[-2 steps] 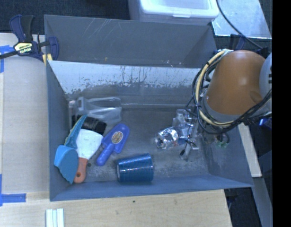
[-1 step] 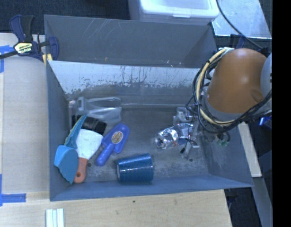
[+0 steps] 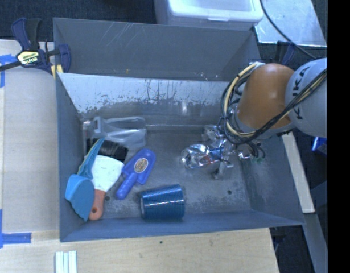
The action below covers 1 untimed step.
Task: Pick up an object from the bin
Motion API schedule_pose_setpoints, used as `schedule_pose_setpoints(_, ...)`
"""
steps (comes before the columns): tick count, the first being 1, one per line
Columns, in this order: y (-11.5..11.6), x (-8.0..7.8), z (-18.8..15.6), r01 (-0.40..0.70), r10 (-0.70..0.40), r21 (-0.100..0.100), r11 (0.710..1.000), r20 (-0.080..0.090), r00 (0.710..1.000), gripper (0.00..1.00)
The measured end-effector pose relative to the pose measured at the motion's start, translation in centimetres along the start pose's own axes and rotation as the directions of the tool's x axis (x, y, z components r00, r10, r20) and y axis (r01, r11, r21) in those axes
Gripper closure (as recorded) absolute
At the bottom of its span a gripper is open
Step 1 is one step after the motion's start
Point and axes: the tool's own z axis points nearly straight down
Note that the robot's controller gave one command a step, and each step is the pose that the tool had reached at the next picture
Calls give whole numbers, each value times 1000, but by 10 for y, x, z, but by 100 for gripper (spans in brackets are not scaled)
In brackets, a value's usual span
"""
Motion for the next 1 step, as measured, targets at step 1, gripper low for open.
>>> schedule_pose_setpoints(1,-2,-1,-3,40,-40,1,999,11,999,0)
